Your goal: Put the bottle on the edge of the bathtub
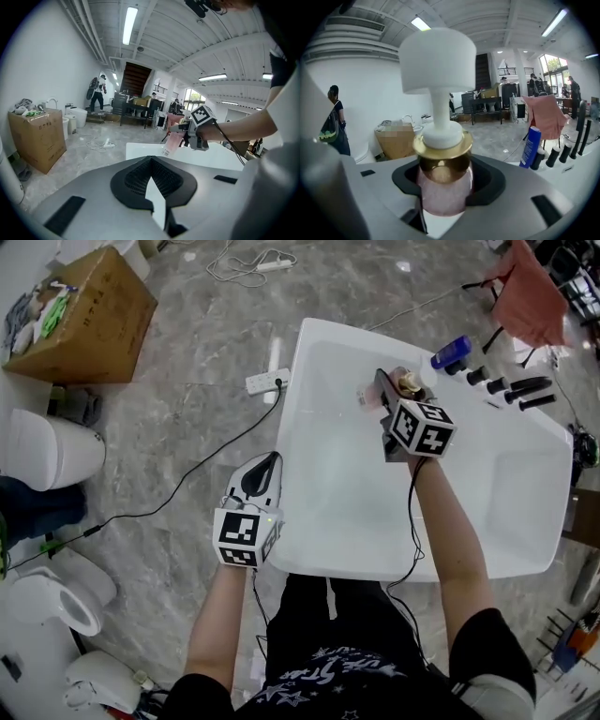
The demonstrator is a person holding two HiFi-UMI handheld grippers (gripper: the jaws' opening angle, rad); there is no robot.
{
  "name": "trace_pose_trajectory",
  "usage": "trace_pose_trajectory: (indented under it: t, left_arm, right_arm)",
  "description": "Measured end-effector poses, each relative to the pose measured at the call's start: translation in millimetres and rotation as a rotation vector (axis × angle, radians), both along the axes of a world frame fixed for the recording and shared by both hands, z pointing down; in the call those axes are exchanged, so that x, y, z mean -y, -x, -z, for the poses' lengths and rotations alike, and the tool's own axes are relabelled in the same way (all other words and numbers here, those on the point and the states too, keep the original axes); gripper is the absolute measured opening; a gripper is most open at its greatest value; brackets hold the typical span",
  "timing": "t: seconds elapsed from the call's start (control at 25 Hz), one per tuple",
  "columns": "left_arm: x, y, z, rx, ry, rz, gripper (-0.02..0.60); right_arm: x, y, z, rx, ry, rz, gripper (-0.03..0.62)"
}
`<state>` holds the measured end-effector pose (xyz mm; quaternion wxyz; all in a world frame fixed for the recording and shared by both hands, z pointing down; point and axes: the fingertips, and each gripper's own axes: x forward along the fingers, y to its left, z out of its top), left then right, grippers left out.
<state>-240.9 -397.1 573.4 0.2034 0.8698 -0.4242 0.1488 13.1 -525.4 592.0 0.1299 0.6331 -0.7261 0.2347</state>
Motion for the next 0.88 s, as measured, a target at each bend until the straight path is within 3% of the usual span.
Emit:
trace_pose_trajectory:
  t: [0.44, 0.64, 0.88]
  left_arm:
    - [52.8, -21.3, -29.3, 0.003, -0.093, -0.016, 0.015]
    - [71.9, -4.0, -42.7, -0.037, -0.083, 0.063, 0.014]
    - [72.9, -2.3, -58.9, -0.017, -0.070, 0.066, 0.014]
  right_arm:
    - [108.6, -18.5, -21.7, -0.067, -0.091, 0.045, 0.215]
    - [144.4, -24.7, -38.3, -0.073, -0.089, 0.016, 0.215]
    - [181.0, -31.0, -50.0, -0.092, -0.082, -0.005, 0.213]
